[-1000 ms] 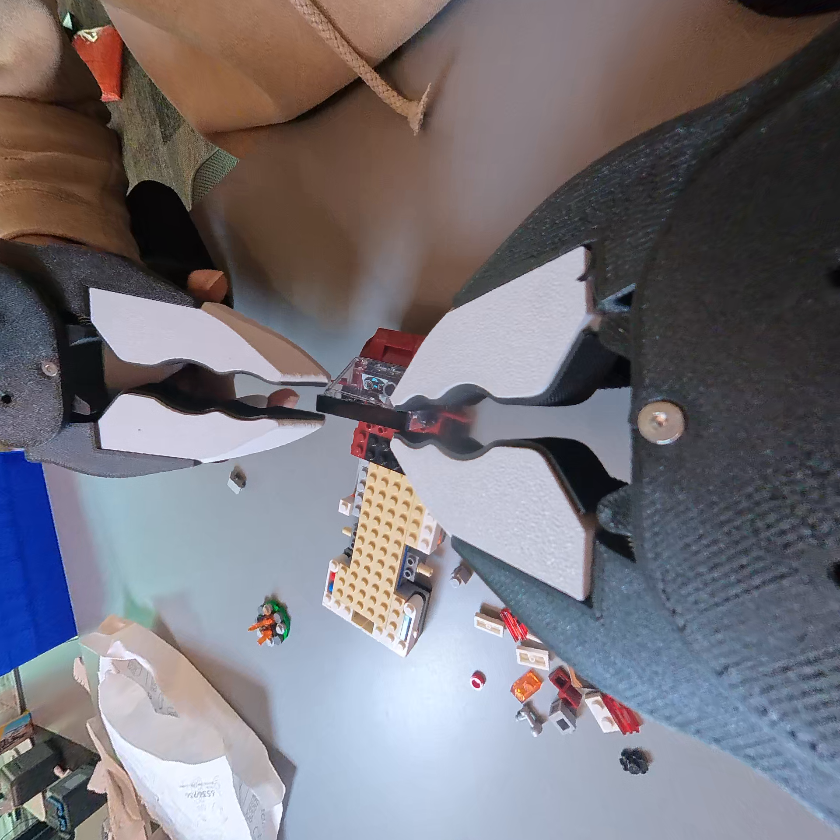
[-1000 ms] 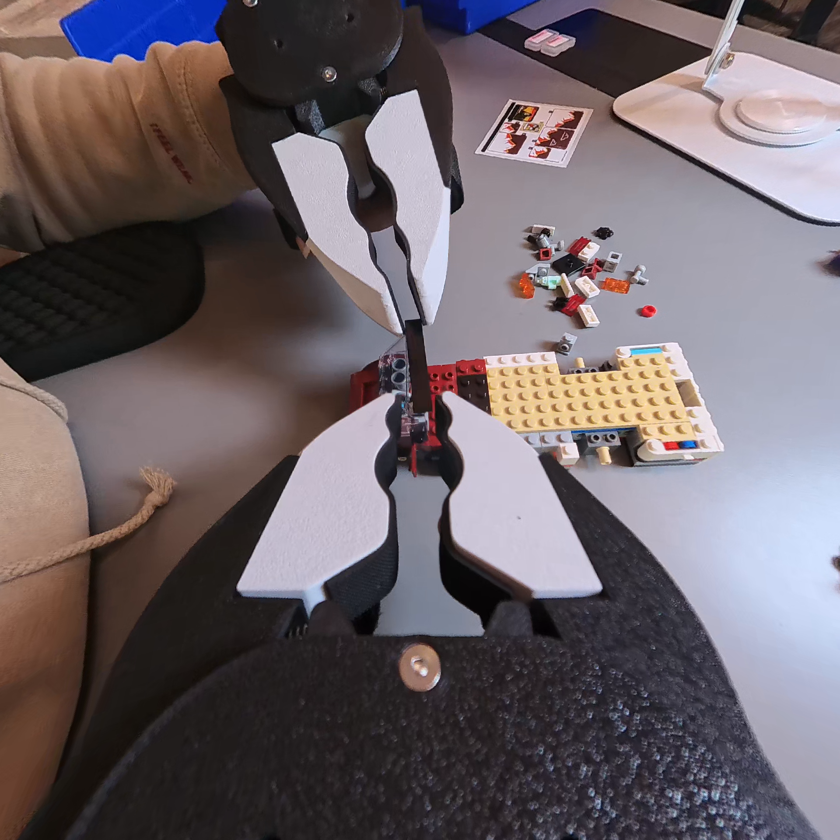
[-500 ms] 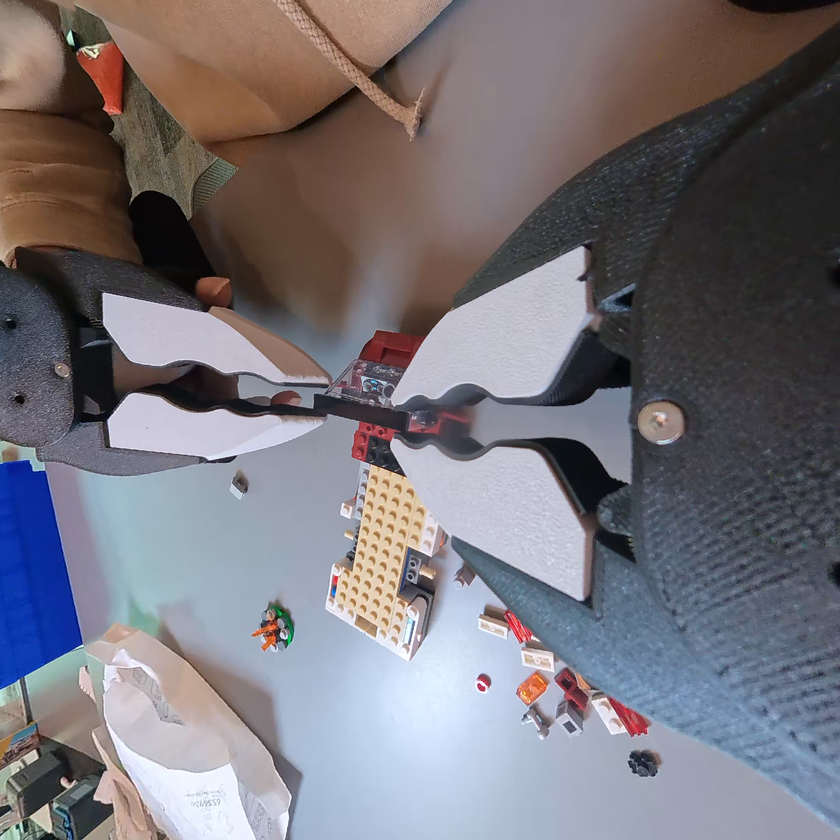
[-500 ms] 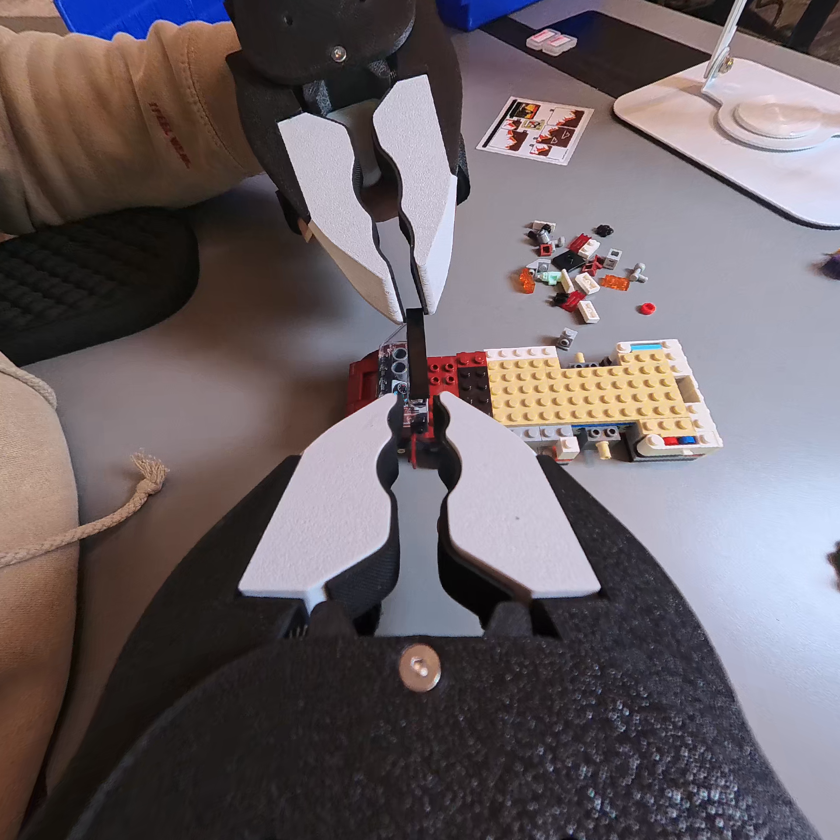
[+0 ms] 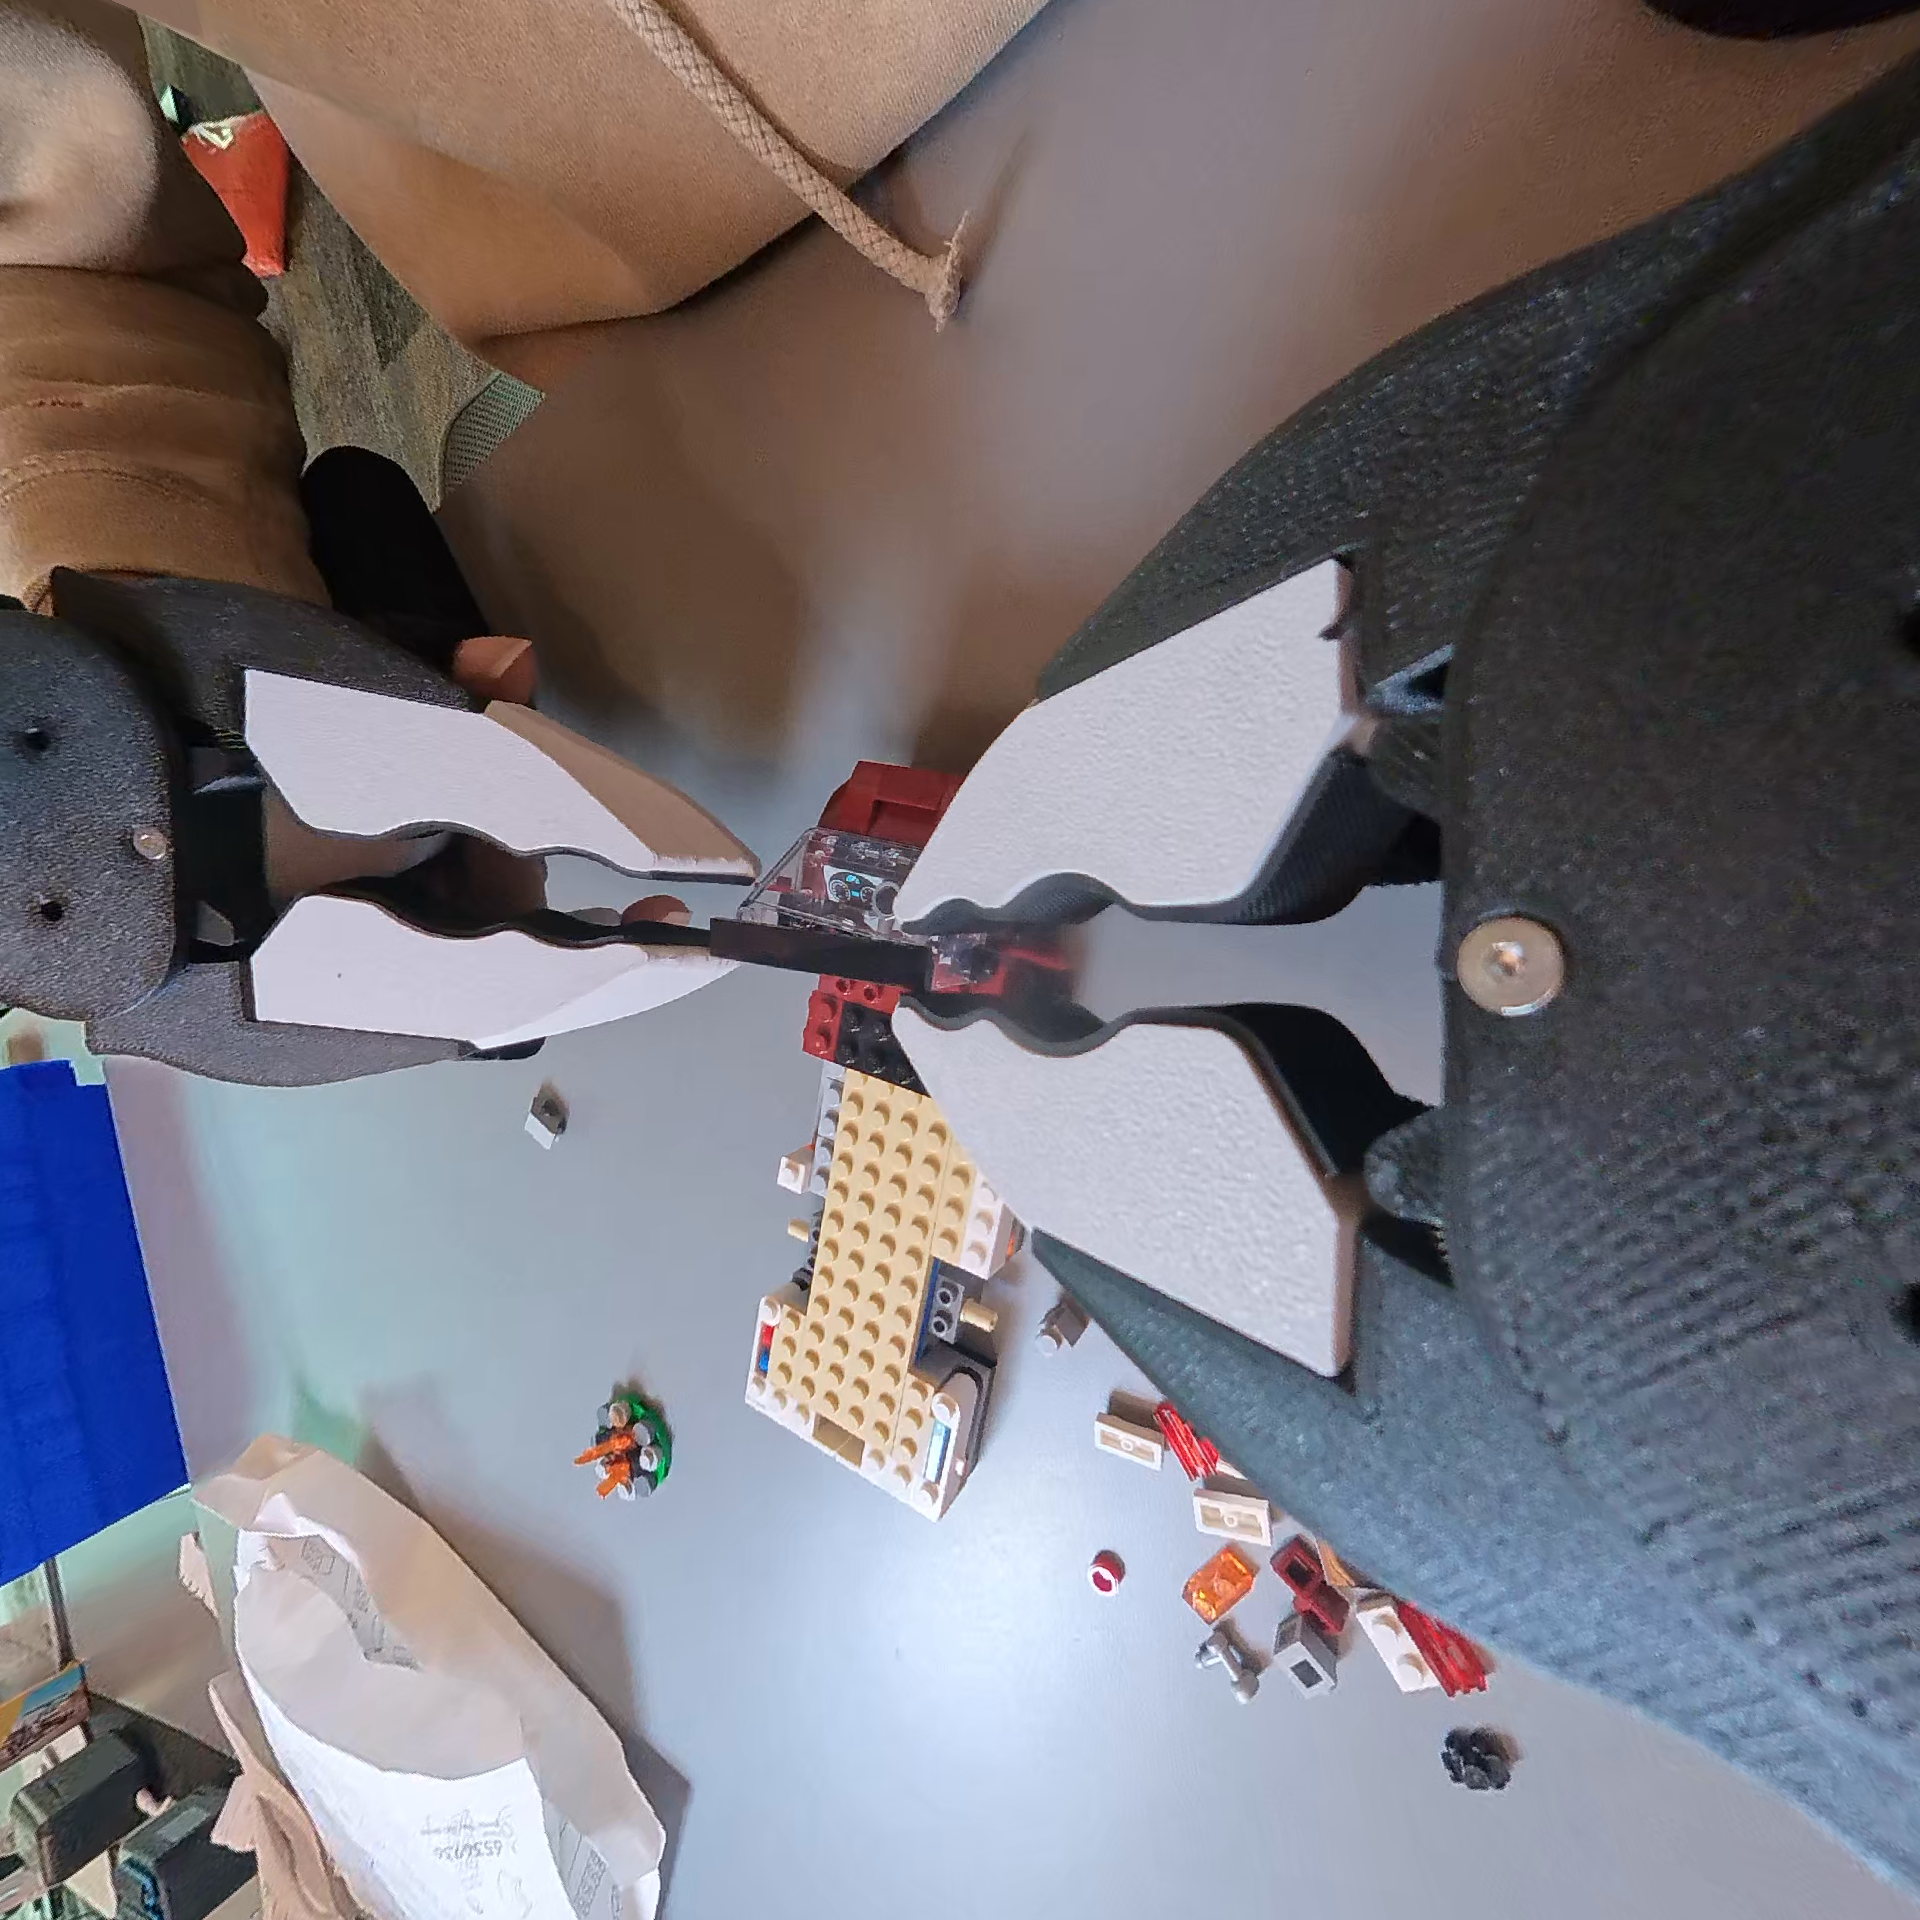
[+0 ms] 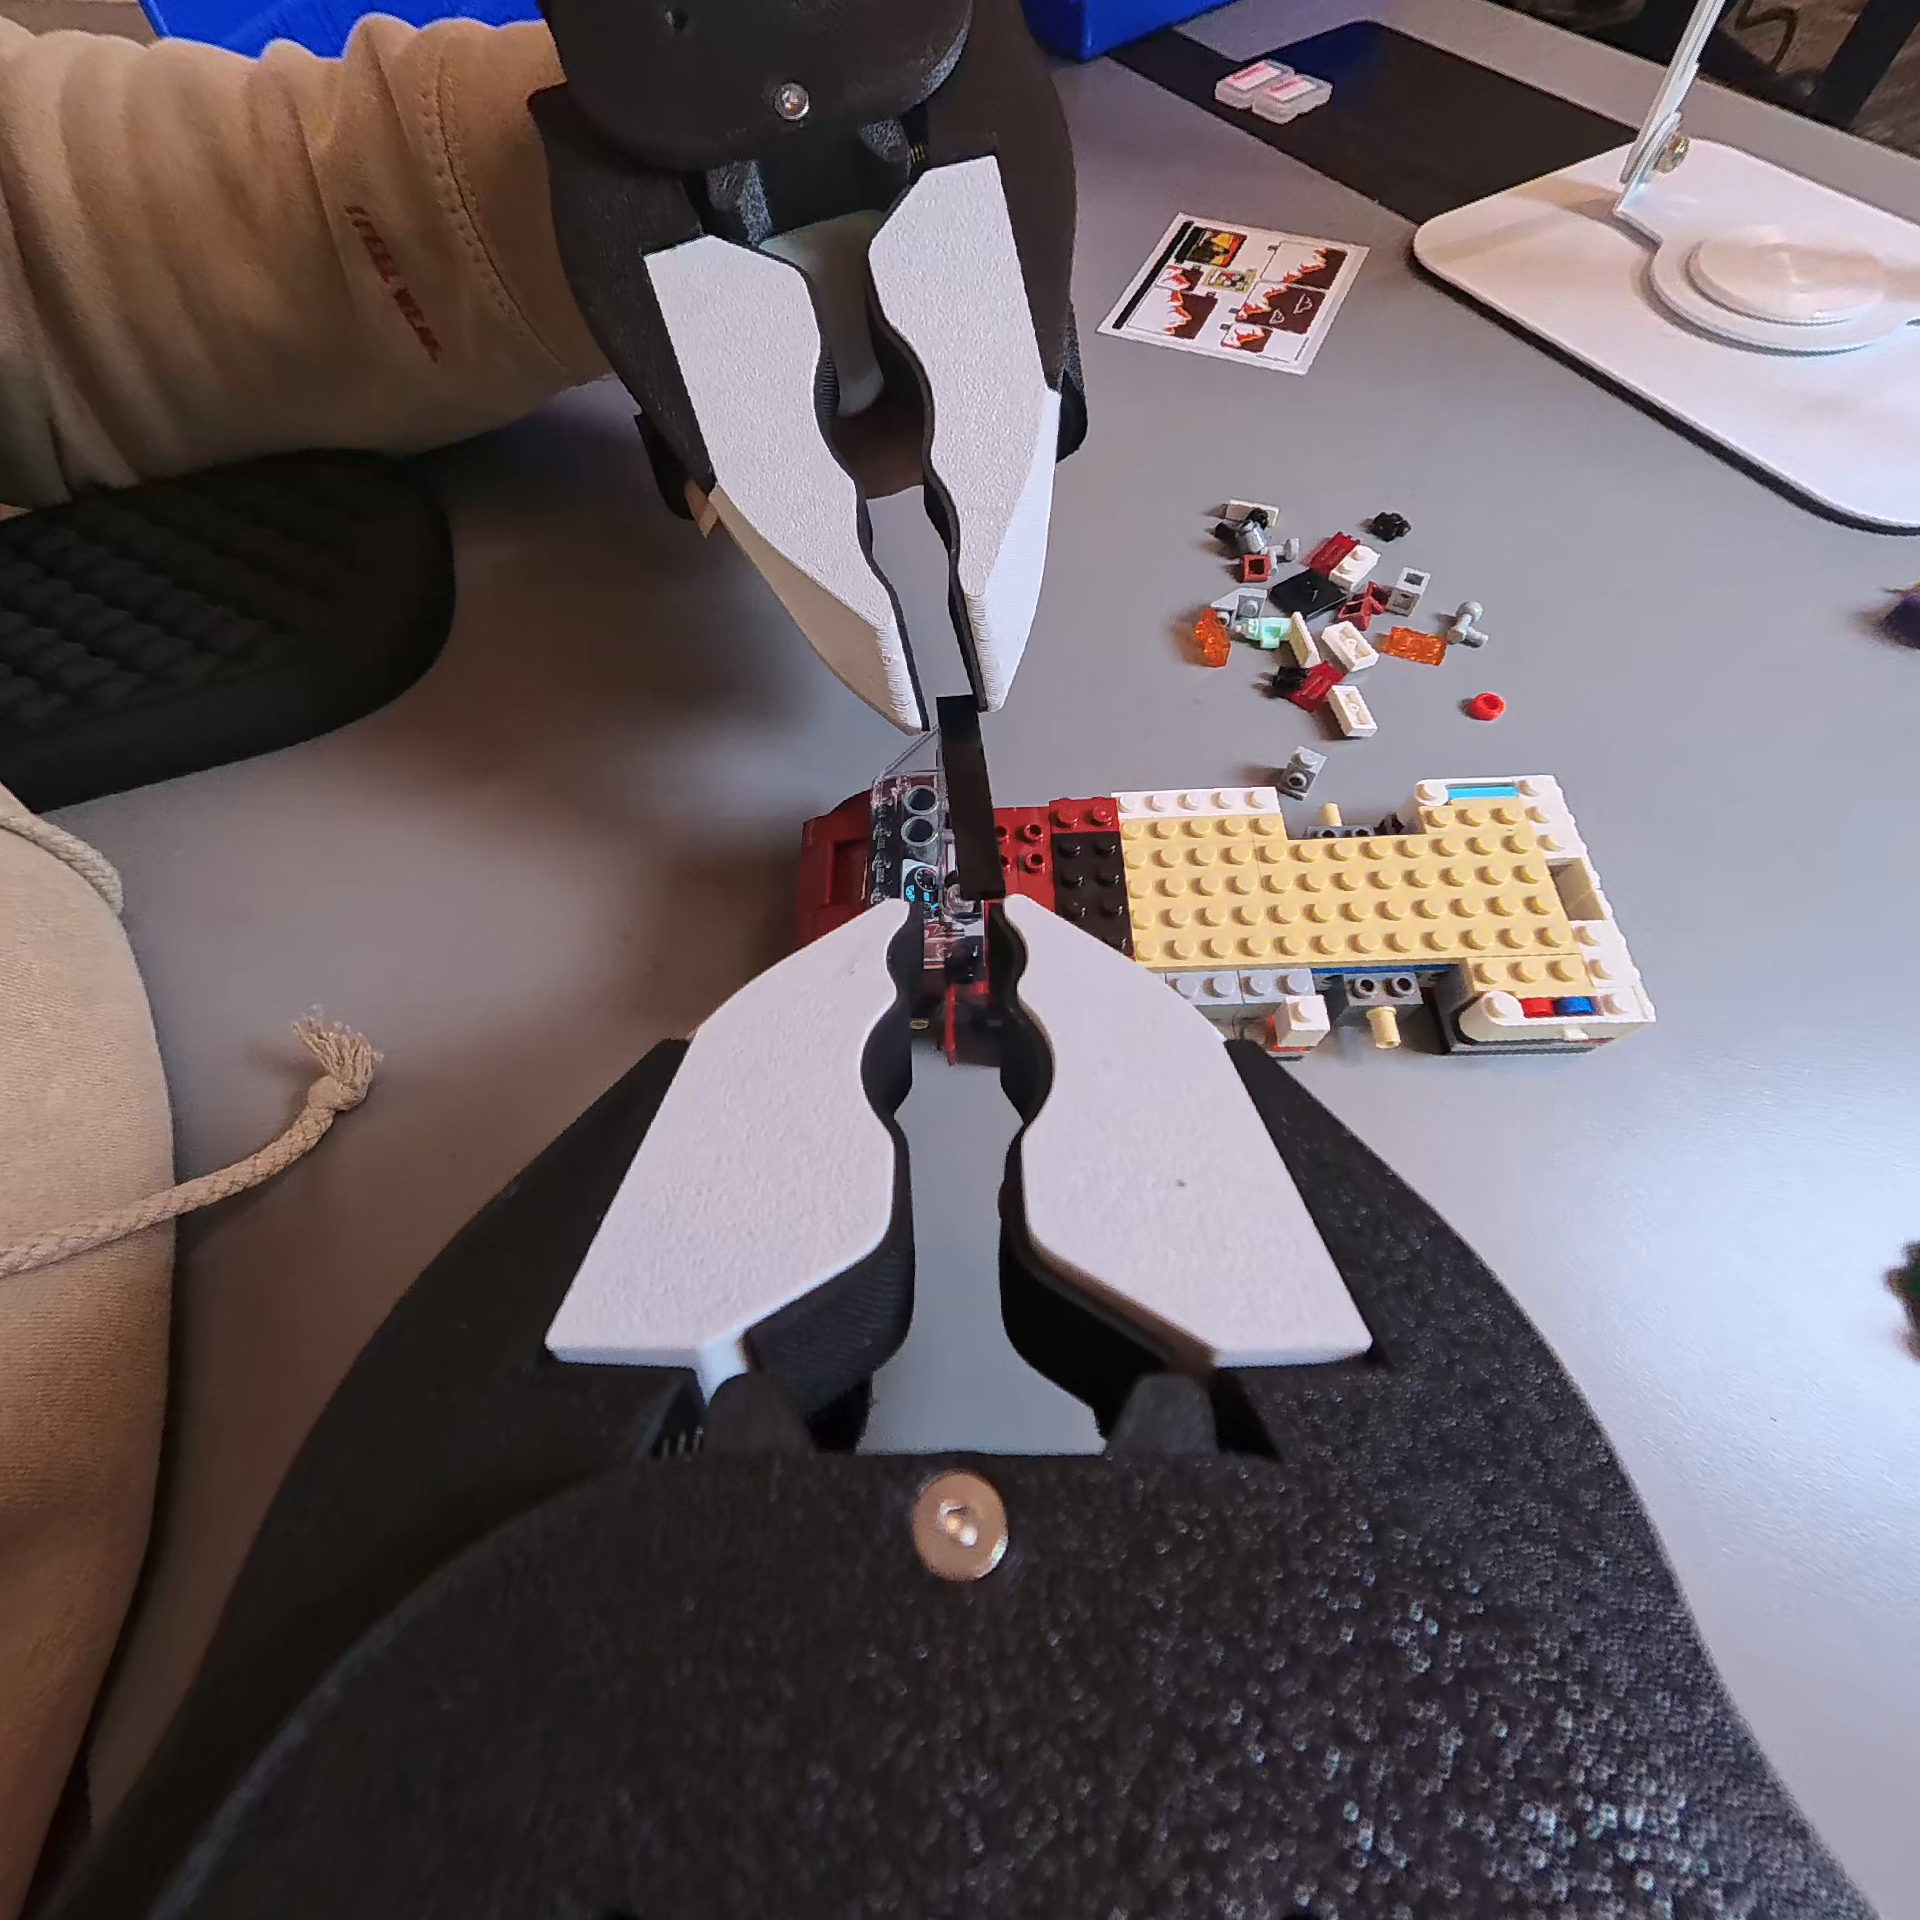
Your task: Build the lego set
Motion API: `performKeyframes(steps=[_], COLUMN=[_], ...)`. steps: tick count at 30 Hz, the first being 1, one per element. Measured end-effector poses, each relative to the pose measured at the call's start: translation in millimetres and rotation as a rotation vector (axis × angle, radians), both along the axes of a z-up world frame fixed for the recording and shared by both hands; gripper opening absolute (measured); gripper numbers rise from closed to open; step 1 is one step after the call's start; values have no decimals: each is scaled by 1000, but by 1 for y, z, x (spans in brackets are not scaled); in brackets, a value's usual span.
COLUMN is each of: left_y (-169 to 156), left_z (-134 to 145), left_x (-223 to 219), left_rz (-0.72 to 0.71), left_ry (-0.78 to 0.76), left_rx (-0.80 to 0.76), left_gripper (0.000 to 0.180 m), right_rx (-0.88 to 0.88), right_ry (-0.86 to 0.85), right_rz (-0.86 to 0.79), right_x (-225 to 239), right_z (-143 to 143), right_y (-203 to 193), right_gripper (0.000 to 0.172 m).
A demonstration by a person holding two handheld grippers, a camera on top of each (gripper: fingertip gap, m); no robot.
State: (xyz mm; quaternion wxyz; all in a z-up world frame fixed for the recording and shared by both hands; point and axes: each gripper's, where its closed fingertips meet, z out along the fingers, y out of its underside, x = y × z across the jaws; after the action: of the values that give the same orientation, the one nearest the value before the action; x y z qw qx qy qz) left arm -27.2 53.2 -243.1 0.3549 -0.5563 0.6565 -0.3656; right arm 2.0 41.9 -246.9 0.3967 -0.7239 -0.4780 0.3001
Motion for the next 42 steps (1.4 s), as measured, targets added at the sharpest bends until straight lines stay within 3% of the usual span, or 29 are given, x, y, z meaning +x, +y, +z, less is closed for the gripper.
performKeyframes(steps=[13, 19, 28, 42], left_y=[-1, -3, -3, -2], left_z=[0, 1, 1, -1], left_x=[0, 0, 0, 3], left_rz=[-11, -27, -57, -51], left_ry=[-10, -15, 8, 5], left_rx=[10, 9, -2, -13], left_gripper=[8, 8, 8, 10], right_rx=[17, 35, 67, 52], right_ry=[6, 48, 24, 18], right_rz=[9, 13, 20, 16], right_x=[2, 5, 0, 1], right_z=[1, 10, 6, 3], right_y=[-1, 2, 1, 1], right_gripper=[12, 21, 8, 9])
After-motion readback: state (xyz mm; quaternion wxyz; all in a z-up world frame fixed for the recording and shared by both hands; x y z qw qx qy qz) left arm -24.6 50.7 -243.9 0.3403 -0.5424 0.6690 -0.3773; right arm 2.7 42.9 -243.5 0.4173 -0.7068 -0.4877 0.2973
